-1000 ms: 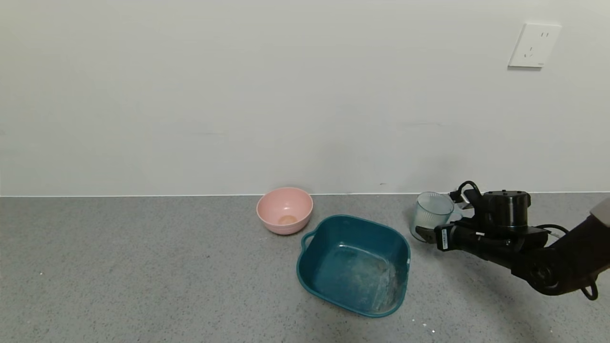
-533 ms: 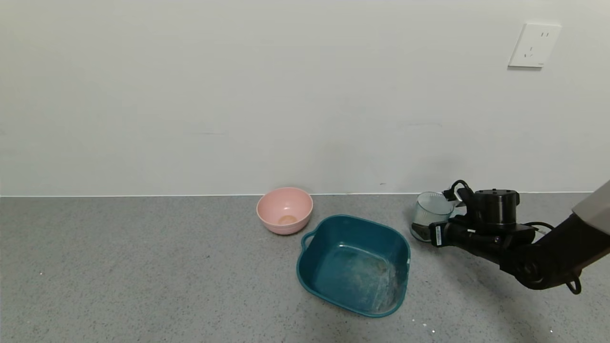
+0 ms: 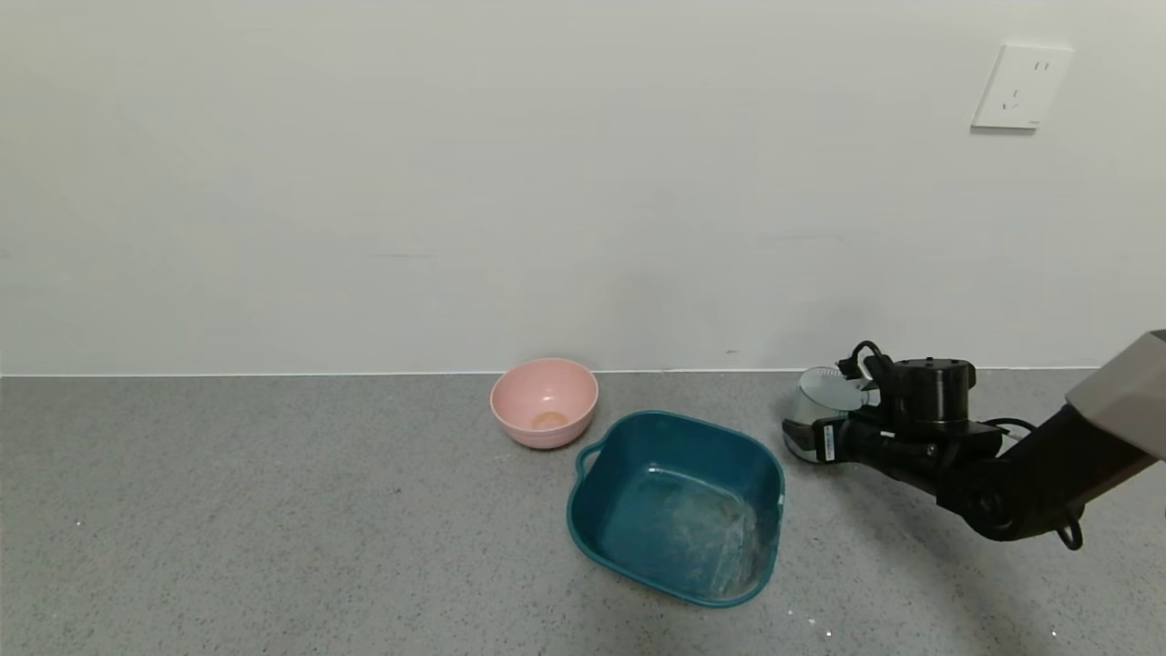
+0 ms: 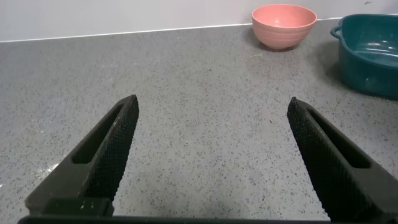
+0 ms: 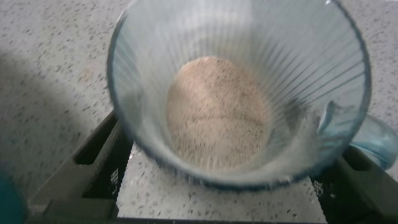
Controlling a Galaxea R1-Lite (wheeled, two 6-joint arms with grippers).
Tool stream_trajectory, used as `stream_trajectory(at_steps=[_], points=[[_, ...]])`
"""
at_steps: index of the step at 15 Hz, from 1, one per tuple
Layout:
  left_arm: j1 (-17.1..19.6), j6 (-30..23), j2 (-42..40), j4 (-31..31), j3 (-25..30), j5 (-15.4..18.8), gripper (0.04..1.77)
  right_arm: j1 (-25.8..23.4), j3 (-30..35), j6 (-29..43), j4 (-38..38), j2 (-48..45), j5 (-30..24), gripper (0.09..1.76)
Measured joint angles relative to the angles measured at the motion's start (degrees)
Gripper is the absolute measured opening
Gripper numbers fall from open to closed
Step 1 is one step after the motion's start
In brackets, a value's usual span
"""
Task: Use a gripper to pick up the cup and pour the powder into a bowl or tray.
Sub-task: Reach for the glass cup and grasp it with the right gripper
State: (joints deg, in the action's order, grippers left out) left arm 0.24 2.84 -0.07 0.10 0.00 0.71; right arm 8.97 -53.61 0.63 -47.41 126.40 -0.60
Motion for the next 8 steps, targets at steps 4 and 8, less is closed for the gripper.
stream_trajectory(at_steps=[4, 8], points=[[0.0, 0.0, 0.0, 0.0, 0.0, 0.0, 1.72, 0.04, -1.29, -0.01, 0.11, 1.29, 0.52, 1.71], [0.0, 0.02, 0.0, -0.1, 0.0, -0.02, 1.72, -0.16, -1.48, -0.01, -0.27, 1.74, 0.62, 1.36]])
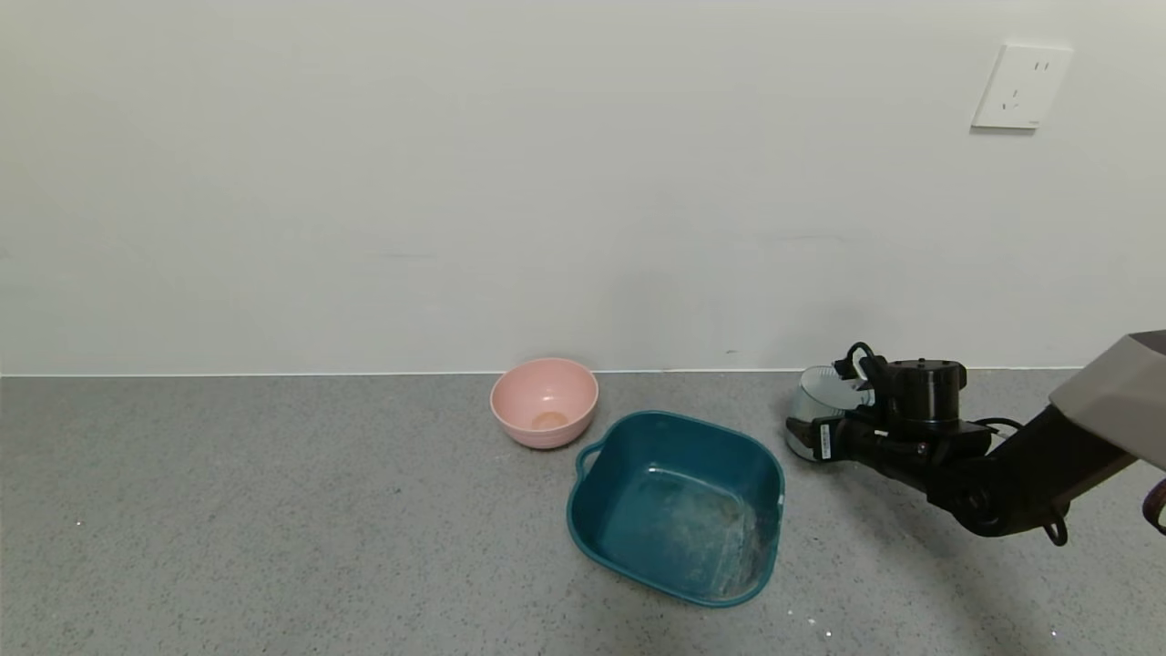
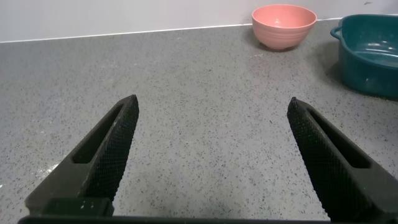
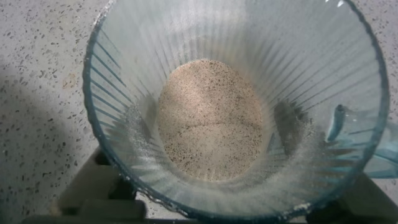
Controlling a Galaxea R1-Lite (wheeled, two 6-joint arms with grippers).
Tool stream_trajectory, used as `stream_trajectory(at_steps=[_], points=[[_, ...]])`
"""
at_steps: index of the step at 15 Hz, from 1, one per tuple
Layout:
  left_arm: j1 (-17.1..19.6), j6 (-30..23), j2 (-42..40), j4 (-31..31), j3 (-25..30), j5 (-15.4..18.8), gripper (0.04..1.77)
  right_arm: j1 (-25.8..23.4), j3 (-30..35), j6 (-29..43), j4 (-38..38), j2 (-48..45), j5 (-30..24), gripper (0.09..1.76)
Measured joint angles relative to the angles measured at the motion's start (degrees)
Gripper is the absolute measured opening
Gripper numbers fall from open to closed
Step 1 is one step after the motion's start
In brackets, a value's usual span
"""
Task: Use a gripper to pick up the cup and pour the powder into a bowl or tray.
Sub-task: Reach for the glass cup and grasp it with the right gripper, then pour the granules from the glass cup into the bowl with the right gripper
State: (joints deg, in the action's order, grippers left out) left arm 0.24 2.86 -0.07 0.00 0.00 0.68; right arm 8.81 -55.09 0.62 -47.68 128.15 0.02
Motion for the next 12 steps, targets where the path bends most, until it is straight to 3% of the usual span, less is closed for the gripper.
stream_trajectory(at_steps=[8, 12], points=[[0.0, 0.0, 0.0, 0.0, 0.0, 0.0, 1.72, -0.02, -0.78, -0.24, 0.82, -0.61, 2.67, 1.33], [0.0, 0.02, 0.0, 0.0, 0.0, 0.0, 1.72, -0.61, -2.85, -1.24, 6.56, -4.89, 3.04, 1.33]])
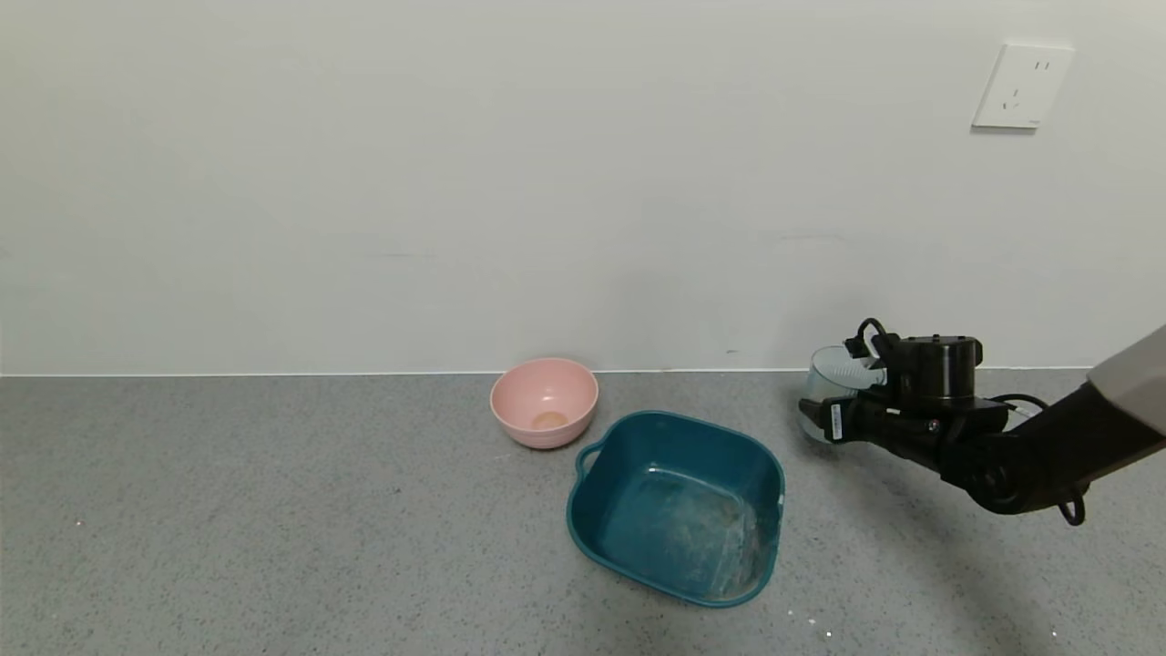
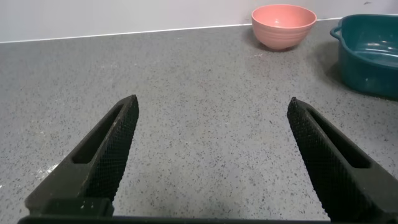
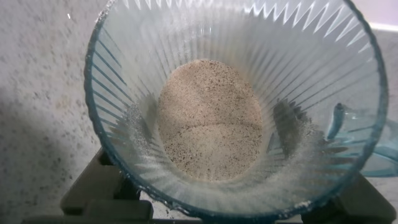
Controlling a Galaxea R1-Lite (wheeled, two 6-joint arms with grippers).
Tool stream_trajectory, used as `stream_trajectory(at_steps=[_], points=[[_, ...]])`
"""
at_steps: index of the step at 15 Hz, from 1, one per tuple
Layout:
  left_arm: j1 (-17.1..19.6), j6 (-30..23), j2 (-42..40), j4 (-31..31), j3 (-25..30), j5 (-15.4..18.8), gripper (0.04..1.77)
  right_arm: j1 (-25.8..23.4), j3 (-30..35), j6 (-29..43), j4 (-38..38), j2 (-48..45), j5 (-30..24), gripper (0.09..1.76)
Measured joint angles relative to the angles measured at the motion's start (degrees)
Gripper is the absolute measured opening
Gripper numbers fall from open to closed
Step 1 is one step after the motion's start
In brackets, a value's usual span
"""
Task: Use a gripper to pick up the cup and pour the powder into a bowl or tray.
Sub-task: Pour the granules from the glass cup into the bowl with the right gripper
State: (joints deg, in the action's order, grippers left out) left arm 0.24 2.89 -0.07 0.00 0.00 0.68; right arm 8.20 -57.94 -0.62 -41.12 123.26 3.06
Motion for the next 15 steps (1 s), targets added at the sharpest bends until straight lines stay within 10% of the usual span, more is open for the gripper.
stream_trajectory(at_steps=[15], points=[[0.0, -0.06, 0.0, 0.11, 0.0, 0.02, 1.72, 9.16, -3.02, -26.92, 4.18, -12.4, 19.2, 1.33]])
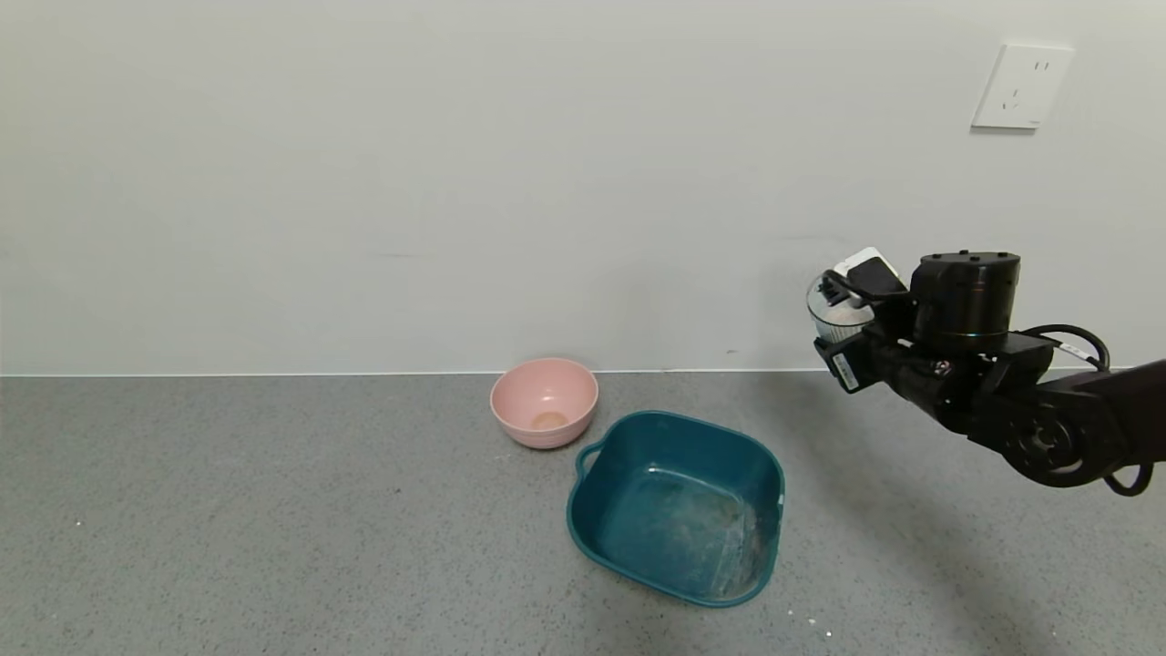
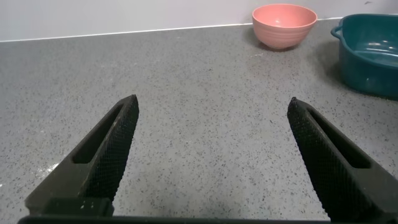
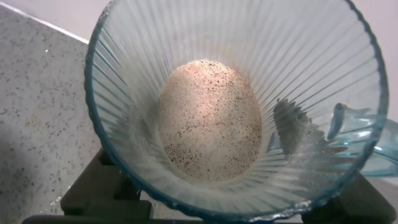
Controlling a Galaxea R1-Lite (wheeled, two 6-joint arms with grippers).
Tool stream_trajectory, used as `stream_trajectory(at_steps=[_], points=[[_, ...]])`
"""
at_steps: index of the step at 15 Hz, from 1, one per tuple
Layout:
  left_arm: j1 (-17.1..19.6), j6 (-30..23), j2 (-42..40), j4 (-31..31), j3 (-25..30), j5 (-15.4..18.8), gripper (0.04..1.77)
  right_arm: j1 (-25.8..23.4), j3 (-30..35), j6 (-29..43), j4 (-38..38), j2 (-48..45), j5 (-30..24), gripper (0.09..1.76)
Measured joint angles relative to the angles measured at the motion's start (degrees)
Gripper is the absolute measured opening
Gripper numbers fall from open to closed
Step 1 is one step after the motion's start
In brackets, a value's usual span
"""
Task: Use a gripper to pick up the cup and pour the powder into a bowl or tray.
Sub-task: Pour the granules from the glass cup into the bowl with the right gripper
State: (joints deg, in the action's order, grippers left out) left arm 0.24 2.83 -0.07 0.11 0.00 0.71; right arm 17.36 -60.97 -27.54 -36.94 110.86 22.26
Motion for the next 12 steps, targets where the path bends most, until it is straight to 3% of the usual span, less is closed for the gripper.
stream_trajectory(at_steps=[6, 12], points=[[0.0, -0.02, 0.0, -0.01, 0.0, 0.0, 1.72, 7.45, 0.16, -12.04, -0.9, 0.68, 10.23, 1.33], [0.0, 0.0, 0.0, -0.04, 0.0, -0.02, 1.72, 11.82, 1.76, -28.49, -12.23, 4.82, 14.04, 1.33]])
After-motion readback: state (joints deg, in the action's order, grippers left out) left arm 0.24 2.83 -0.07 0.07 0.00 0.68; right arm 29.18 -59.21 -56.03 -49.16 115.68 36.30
